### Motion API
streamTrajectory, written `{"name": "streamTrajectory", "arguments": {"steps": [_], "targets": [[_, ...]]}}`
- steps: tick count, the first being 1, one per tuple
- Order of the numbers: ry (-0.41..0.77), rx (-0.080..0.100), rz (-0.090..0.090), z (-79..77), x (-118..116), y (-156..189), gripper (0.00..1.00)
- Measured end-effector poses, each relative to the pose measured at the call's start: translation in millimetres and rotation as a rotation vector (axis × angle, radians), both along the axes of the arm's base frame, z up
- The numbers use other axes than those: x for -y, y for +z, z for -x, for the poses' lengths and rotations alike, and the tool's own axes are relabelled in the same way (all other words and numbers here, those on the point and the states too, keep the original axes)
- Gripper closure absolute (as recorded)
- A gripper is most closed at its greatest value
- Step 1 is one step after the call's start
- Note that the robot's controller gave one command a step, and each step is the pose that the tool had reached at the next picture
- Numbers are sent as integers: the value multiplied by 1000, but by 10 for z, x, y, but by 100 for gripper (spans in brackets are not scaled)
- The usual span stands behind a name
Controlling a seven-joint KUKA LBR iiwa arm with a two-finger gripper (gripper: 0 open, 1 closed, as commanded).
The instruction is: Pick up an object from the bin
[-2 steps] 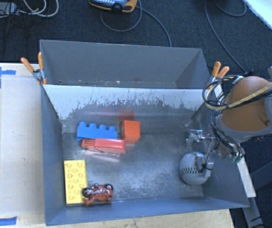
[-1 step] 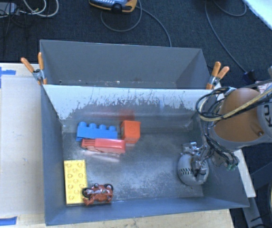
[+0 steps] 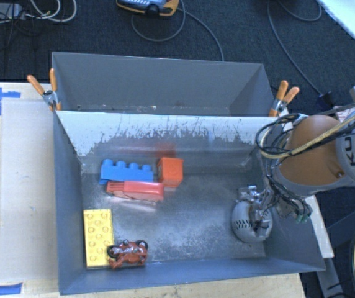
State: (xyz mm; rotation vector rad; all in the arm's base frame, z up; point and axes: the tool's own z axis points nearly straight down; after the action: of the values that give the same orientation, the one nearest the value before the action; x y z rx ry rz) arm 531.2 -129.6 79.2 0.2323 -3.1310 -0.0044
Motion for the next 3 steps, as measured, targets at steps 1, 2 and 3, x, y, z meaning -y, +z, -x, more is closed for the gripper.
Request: {"name": "streamTrajectory", "arguments": {"steps": [1,2,3], "targets": [[-14,-5,0,47,-19,361,100],[-10,-1,-1,-19,9,792,100],[-12,-4,-1,0,-5,941,100]]}}
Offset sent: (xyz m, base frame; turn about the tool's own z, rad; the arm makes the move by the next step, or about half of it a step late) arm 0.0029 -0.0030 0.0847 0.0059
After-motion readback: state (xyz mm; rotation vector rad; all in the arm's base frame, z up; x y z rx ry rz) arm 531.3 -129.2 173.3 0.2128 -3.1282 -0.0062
